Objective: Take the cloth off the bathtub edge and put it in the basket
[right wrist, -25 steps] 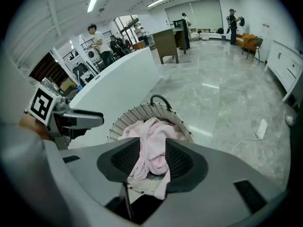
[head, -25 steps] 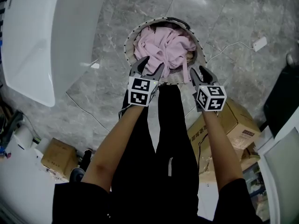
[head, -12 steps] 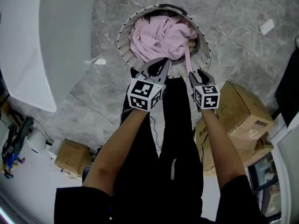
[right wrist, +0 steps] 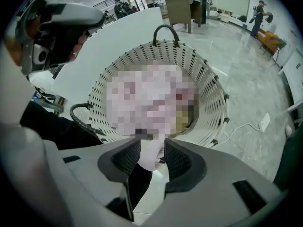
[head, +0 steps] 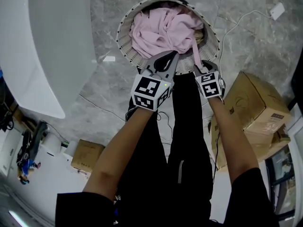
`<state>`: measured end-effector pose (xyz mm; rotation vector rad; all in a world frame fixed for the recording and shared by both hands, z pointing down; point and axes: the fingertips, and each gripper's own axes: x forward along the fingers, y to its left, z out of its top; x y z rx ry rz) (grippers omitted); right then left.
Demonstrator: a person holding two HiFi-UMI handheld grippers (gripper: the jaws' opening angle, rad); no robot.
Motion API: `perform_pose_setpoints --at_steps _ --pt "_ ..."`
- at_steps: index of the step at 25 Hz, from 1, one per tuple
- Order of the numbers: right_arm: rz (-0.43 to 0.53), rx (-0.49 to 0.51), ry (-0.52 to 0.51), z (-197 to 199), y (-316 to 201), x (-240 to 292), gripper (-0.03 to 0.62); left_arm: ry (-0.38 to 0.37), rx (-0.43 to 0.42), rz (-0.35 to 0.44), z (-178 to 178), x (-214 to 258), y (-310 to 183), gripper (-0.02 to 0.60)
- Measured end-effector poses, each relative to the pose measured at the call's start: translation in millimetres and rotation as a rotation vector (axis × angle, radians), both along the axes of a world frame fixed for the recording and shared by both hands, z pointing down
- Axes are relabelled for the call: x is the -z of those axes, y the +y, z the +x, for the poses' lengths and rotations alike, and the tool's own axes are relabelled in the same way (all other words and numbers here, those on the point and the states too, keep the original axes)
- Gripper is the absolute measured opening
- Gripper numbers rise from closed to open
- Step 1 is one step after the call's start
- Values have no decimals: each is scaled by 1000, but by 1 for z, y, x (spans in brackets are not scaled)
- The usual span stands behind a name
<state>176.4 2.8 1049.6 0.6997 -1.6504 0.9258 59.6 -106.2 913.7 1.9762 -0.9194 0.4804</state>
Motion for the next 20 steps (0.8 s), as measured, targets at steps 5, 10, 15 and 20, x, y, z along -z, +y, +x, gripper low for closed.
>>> perform_pose_setpoints --at_steps 5,10,15,20 --pt "-16 9 93 9 -1 -9 61 9 3 -23 -4 -5 -1 17" --pt "-87 3 111 13 -3 -9 40 8 4 -19 -9 -1 -2 17" --pt "-19 -62 5 -8 -29 15 38 4 45 -14 -23 3 -5 17" --pt "29 -202 -198 -52 -82 51 38 -4 78 -3 -39 9 -8 16"
